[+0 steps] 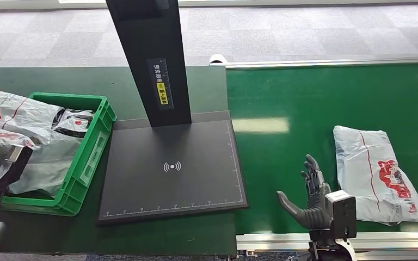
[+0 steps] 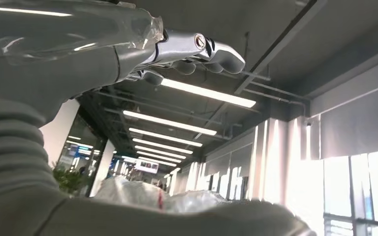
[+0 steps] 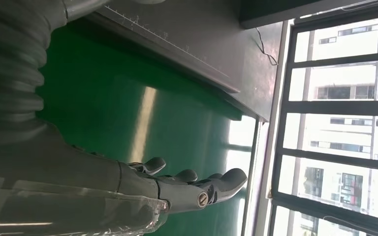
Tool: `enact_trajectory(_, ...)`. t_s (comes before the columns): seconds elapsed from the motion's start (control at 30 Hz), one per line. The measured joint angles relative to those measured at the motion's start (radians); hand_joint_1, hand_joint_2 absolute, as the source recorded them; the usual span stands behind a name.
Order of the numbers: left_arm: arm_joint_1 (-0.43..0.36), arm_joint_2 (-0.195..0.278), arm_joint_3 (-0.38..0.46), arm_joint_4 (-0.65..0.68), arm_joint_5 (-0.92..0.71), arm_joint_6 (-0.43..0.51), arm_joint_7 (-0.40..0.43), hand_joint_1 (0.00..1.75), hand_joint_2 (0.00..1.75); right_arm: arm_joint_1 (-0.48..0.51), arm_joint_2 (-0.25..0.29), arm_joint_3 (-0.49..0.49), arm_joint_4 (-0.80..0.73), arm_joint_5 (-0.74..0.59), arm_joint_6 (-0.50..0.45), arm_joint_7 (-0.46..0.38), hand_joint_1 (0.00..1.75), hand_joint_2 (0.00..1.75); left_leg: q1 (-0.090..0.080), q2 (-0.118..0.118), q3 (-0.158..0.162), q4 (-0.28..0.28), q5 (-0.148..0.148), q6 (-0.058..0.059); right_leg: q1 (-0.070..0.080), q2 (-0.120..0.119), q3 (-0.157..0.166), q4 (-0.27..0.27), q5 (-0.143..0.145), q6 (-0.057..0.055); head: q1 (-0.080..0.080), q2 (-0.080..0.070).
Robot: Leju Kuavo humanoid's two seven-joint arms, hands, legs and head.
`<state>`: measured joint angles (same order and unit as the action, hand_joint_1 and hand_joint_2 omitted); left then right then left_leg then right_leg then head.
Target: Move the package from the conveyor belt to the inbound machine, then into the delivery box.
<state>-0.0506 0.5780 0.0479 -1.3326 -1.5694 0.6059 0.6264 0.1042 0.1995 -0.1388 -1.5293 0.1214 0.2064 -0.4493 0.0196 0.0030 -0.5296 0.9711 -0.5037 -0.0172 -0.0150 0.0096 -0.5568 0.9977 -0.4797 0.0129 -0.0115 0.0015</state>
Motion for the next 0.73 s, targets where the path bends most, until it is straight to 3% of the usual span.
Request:
enact_trajectory(0.23, 0.013, 0.043, -0.042, -0.093, 0.0, 0.0, 0.0, 0.0, 0.0, 0.001, 0.0, 0.0, 0.0, -0.005, 0.0, 0.0, 0.0, 1.75, 0.0, 0.0, 0.0, 0.0, 0.0, 0.0, 0.0, 0.0, 0.0, 0.0, 0.0, 0.0, 0.0, 0.0)
enact_trajectory(0.37, 0.012, 0.027, -0.105, -0.101, 0.0, 0.031, -0.001, 0.0, 0.0, 0.001, 0.0, 0.0, 0.0, -0.005, 0.0, 0.0, 0.0, 1.75, 0.0, -0.001, 0.0, 0.0, 0.0, 0.0, -0.001, 0.0, 0.0, 0.0, 0.0, 0.0, 0.0, 0.0)
enact_trajectory(0.47, 0.011, -0.013, -0.148, -0.105, 0.0, 0.055, -0.024, 0.0, 0.0, 0.0, 0.0, 0.001, 0.0, -0.007, 0.002, -0.001, 0.0, 1.75, 0.0, 0.0, 0.0, 0.0, 0.0, 0.0, -0.001, 0.0, 0.0, 0.0, 0.0, 0.0, 0.0, 0.0)
enact_trajectory(0.53, 0.017, -0.07, -0.144, -0.131, 0.003, 0.074, -0.096, 0.0, 0.87, 0.0, 0.0, 0.002, 0.001, -0.007, 0.002, -0.002, 0.0, 1.75, -0.001, 0.0, 0.0, 0.0, 0.0, 0.0, -0.001, 0.0, 0.0, 0.0, 0.0, 0.0, 0.0, 0.0)
enact_trajectory(0.6, 0.025, -0.156, -0.113, -0.174, 0.026, 0.086, -0.228, 0.0, 1.75, -0.001, 0.0, 0.006, 0.004, -0.007, 0.002, -0.004, 0.0, 1.75, -0.001, -0.001, 0.0, 0.0, 0.0, 0.0, -0.002, -0.001, 0.0, -0.001, 0.0, 0.0, 0.0, 0.0)
enact_trajectory(0.63, 0.029, -0.204, -0.089, -0.197, 0.06, 0.088, -0.321, 0.0, 1.75, -0.002, 0.0, 0.007, 0.005, -0.007, 0.002, -0.005, 0.0, 1.75, -0.002, -0.001, 0.0, 0.0, 0.0, 0.0, -0.002, -0.001, 0.0, -0.001, 0.0, 0.0, 0.0, 0.0)
enact_trajectory(0.7, 0.027, -0.319, -0.01, -0.234, 0.215, 0.089, -0.598, 0.0, 1.75, -0.005, 0.0, 0.012, 0.01, -0.008, 0.002, -0.011, 0.0, 1.75, -0.002, -0.001, 0.0, 0.001, 0.0, 0.001, -0.002, -0.001, 0.0, -0.001, 0.0, 0.0, 0.0, 0.0)
enact_trajectory(0.73, 0.025, -0.349, 0.012, -0.243, 0.266, 0.089, -0.681, 0.0, 1.75, -0.006, -0.001, 0.013, 0.011, -0.009, 0.002, -0.012, 0.0, 1.75, -0.002, -0.001, 0.0, 0.001, 0.0, 0.001, -0.002, -0.001, 0.0, -0.001, 0.0, 0.0, 0.0, 0.0)
